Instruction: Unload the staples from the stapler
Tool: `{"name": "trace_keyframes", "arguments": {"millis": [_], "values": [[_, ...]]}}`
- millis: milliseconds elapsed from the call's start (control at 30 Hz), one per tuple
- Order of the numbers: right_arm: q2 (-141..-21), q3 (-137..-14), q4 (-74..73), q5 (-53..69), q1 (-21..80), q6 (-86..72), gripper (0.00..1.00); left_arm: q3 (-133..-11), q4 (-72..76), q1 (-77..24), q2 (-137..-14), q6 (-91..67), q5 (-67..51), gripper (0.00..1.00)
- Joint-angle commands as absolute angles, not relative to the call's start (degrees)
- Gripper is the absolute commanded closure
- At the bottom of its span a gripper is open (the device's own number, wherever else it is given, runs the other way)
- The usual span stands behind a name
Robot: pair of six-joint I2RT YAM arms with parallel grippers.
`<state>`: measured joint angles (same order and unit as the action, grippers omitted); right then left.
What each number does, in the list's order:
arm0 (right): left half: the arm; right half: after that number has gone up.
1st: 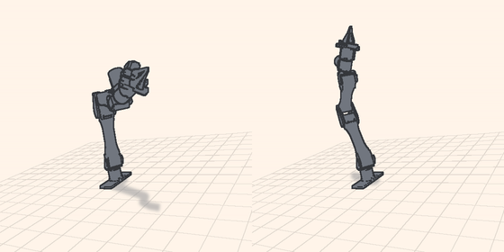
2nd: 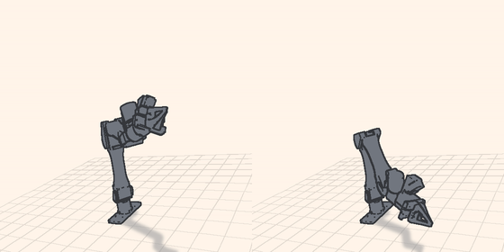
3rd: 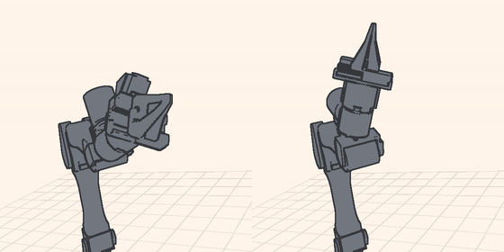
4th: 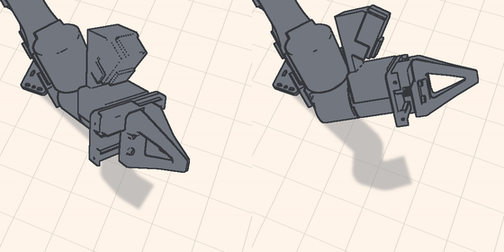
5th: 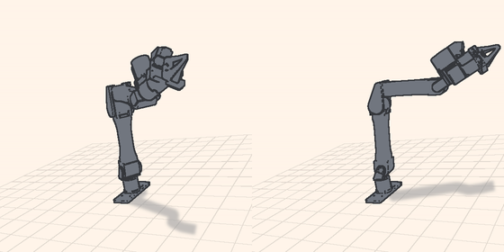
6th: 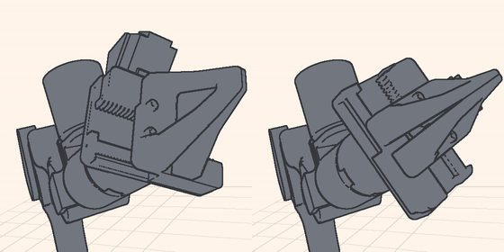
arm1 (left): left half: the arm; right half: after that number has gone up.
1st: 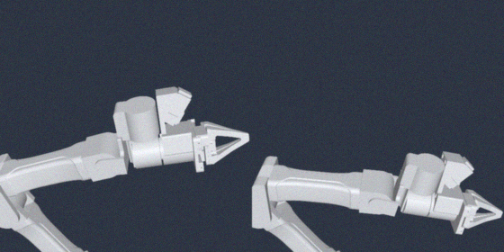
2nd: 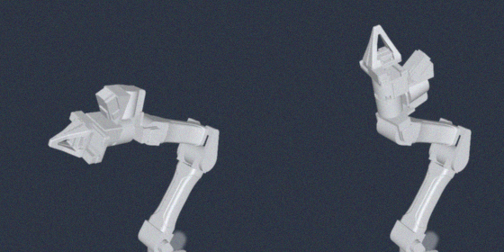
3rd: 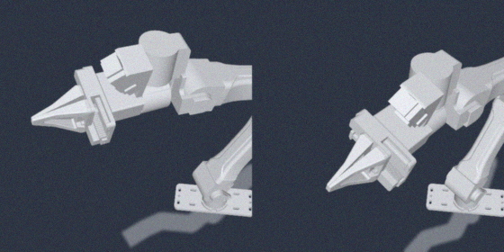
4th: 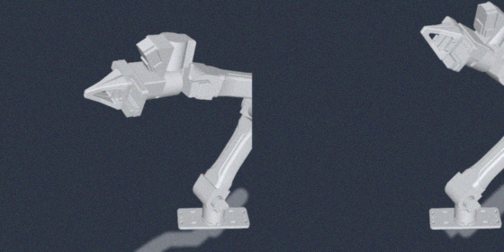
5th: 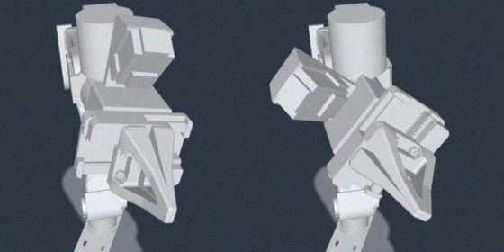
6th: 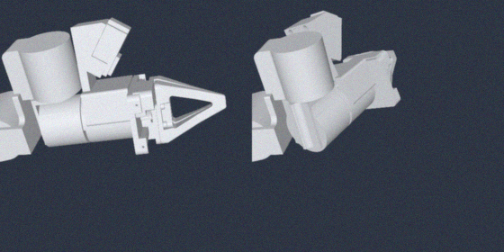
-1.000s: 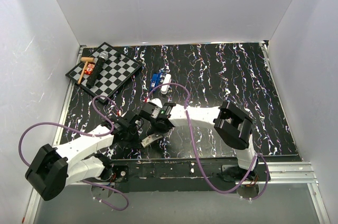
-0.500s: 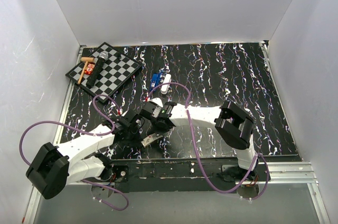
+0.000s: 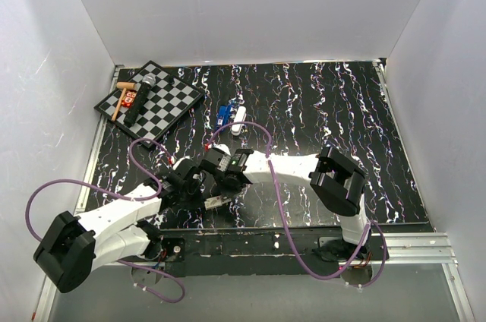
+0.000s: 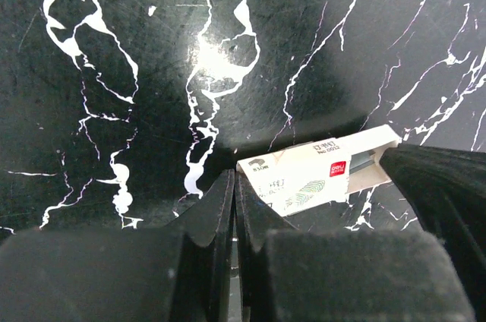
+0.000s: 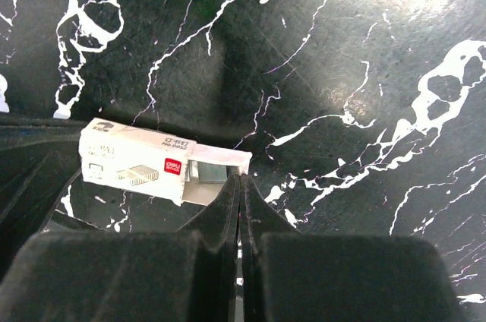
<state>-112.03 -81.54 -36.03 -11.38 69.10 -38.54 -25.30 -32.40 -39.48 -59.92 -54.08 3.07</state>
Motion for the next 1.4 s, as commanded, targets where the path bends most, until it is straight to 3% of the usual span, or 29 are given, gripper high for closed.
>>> {"name": "trace_keyframes", "arguments": {"millis": [0, 500, 733, 1067, 1233, 1300, 1367], "values": [[-110.57, -80.42, -37.7, -8.88, 72.6, -37.27, 0.99, -24.0, -27.33, -38.85, -60.03, -53.88, 6.59, 1.0], [-111.1, -81.13, -37.36, -7.99, 72.42, -37.26, 0.98, -23.9, -25.66, -38.76, -60.03, -53.26, 6.5, 1.0], [-104.86, -74.97, -33.92, -10.28, 70.67, -38.67, 0.73, -24.7, -27.6, -38.76, -58.71, -52.3, 7.38, 1.0], [-94.94, -69.62, -34.54, -14.76, 68.82, -39.46, 0.62, -27.15, -26.63, -38.85, -61.78, -49.49, 5.8, 1.0], [-91.58, -65.05, -33.05, -14.07, 66.89, -40.08, 0.64, -28.12, -25.67, -38.76, -63.72, -48.43, 4.04, 1.0], [-91.67, -63.46, -31.91, -12.31, 66.45, -40.69, 0.7, -27.95, -24.96, -38.76, -63.9, -47.9, 3.43, 1.0], [-91.76, -62.23, -30.51, -10.21, 66.01, -41.04, 0.83, -27.25, -24.26, -38.85, -63.02, -47.73, 2.9, 1.0]]}}
